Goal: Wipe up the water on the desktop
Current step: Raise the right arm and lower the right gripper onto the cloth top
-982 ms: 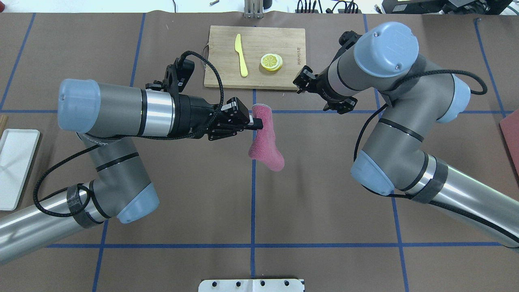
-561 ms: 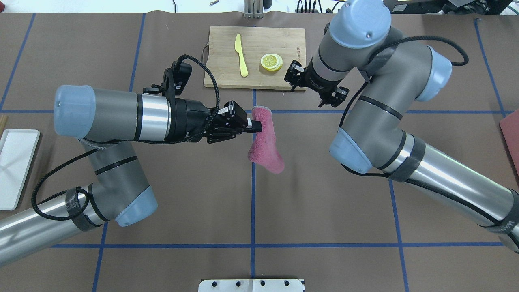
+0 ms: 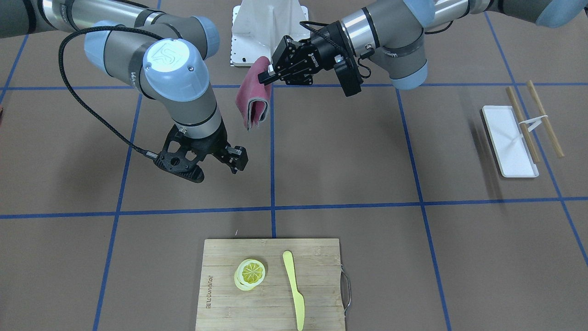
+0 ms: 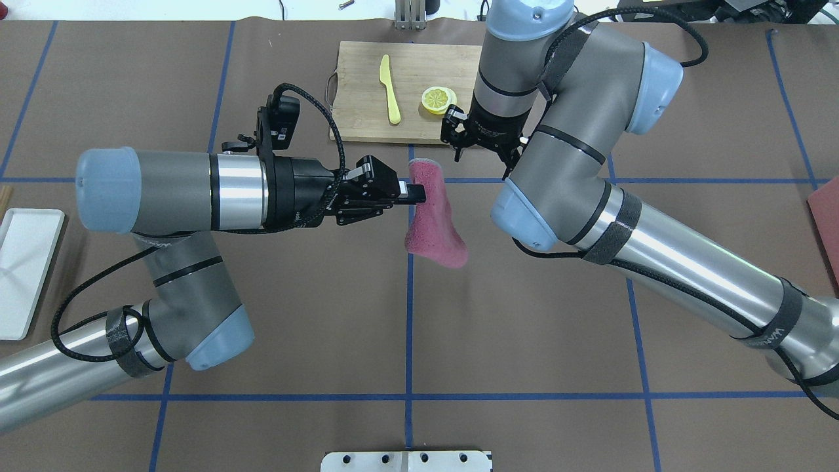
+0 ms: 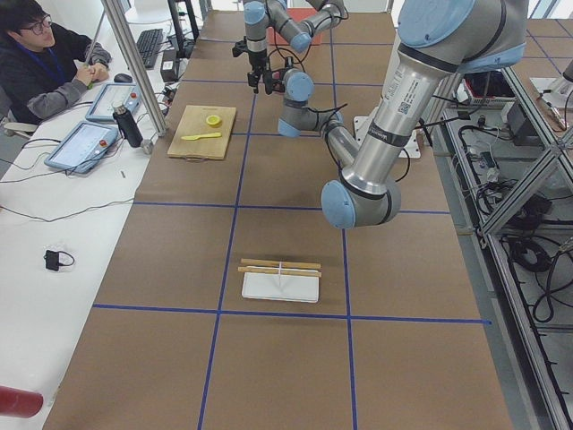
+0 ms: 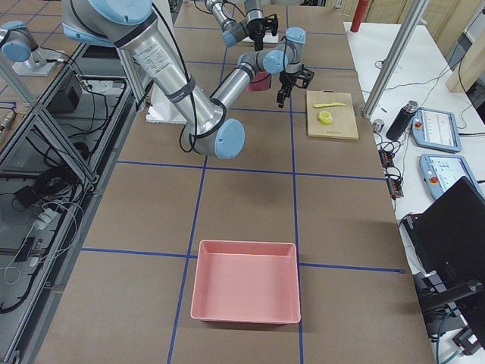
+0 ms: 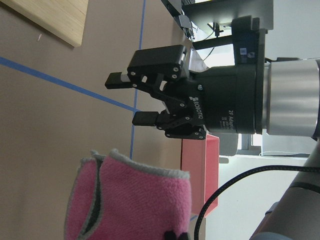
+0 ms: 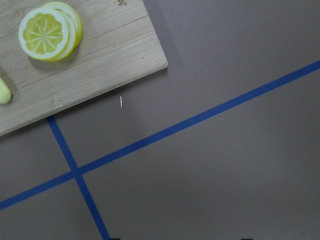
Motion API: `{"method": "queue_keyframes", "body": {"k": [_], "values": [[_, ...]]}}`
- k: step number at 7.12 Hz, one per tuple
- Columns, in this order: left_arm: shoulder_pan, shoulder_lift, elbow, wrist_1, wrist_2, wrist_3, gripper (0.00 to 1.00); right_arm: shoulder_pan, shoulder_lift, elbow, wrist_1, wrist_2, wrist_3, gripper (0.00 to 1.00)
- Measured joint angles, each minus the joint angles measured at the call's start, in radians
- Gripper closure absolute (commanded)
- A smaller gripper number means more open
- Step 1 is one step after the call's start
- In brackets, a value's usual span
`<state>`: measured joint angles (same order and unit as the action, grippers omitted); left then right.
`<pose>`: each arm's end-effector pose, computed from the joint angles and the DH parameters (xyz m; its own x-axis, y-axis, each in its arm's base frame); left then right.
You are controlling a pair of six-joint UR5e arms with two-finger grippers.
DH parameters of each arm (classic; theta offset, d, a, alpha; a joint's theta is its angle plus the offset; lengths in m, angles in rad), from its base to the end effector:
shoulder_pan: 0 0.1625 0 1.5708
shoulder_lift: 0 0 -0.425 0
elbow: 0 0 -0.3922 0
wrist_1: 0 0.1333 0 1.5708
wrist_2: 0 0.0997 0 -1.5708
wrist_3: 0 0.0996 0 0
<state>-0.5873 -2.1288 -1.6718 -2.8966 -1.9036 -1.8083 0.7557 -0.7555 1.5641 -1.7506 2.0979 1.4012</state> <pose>0.4280 -0.4059 0.1537 -0.3901 -0.0074 -0.9207 0.1882 0.9782 -0.0877 -0.4607 -0.5485 0.1812 0.6438 0.4063 0.6484 -0.2726 0.9136 -0.3017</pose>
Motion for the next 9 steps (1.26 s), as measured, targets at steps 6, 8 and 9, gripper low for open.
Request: {"method": "queue_keyframes", "body": {"k": [6,8,9], "values": [[0.003,0.000,0.043,-0.071,0.029,0.009,1.00,0.000,0.097,0.014,-0.175,0.070,-0.081,0.00],[0.003,-0.002,0.046,-0.073,0.035,0.009,1.00,-0.004,0.108,0.015,-0.191,0.072,-0.082,0.06],[0.007,-0.005,0.045,-0.073,0.052,0.008,1.00,-0.009,0.110,0.015,-0.195,0.072,-0.082,0.12]]}}
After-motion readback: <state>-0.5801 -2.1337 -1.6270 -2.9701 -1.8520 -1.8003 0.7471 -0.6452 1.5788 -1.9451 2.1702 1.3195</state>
